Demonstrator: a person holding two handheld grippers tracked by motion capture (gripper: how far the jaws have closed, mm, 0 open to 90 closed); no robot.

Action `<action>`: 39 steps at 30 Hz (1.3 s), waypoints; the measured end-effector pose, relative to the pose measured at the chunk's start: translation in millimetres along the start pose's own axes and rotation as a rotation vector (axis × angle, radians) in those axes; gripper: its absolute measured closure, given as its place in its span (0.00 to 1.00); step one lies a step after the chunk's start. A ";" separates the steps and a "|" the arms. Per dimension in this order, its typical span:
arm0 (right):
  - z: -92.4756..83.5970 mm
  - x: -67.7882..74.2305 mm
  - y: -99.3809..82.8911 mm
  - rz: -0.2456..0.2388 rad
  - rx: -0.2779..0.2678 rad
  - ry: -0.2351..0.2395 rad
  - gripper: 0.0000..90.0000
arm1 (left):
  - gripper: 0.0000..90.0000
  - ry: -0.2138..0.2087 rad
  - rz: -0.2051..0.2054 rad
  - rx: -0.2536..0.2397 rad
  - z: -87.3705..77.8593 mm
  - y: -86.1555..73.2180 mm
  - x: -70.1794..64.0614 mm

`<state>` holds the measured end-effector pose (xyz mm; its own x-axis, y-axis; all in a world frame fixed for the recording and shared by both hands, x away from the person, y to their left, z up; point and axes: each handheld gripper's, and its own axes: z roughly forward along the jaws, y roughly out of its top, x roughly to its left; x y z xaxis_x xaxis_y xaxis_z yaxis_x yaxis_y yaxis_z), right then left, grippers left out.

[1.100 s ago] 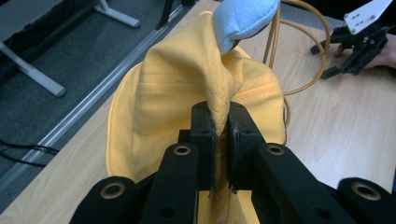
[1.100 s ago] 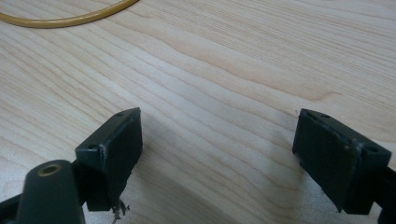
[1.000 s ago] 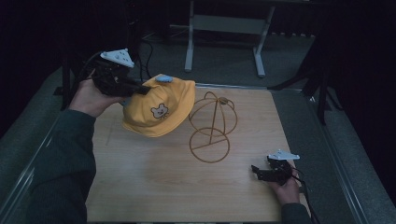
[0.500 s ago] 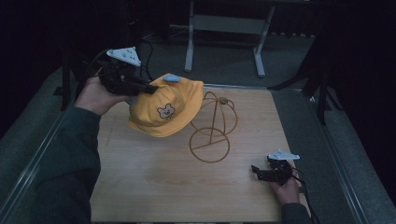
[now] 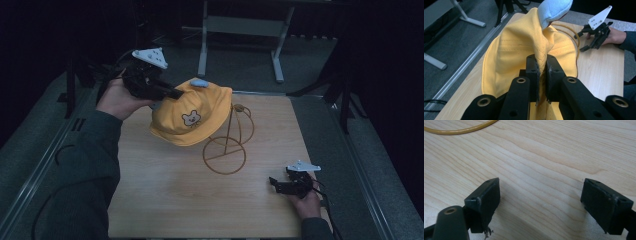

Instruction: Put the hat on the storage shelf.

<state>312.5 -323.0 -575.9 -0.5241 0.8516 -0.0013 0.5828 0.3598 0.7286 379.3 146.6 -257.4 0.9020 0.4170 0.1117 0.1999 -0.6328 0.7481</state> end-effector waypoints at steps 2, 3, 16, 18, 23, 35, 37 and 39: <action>-0.2 -0.1 0.1 -0.001 0.003 0.000 0.18 | 0.92 -0.002 0.001 -0.006 3.4 4.4 -0.3; -0.2 -0.1 0.1 -0.001 0.003 0.000 0.18 | 0.92 -0.007 0.004 -0.008 4.7 6.6 -0.2; -0.3 -0.1 0.1 -0.001 0.002 0.000 0.18 | 0.89 -0.009 0.011 -0.018 40.2 35.9 -3.0; -0.2 -0.2 0.1 -0.003 0.002 0.000 0.18 | 0.89 0.002 0.004 -0.025 48.9 40.4 -2.8; -0.2 -0.2 0.1 -0.002 0.001 0.000 0.18 | 0.88 -0.001 -0.007 -0.023 74.8 51.5 -4.9; 0.0 0.0 0.1 -0.003 0.000 0.002 0.18 | 0.78 -0.008 0.005 0.019 128.5 57.4 -20.0; 0.0 0.1 0.1 -0.003 -0.001 0.002 0.18 | 0.76 -0.012 0.009 0.020 130.6 56.8 -21.5; 0.0 0.2 0.2 -0.001 -0.001 0.003 0.18 | 0.75 -0.024 0.017 0.031 135.1 54.9 -26.0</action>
<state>312.5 -322.8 -575.8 -0.5263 0.8503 -0.0003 0.5817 0.3602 0.7293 418.6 12.9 -307.6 0.9144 0.3901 0.1084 0.1956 -0.6600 0.7253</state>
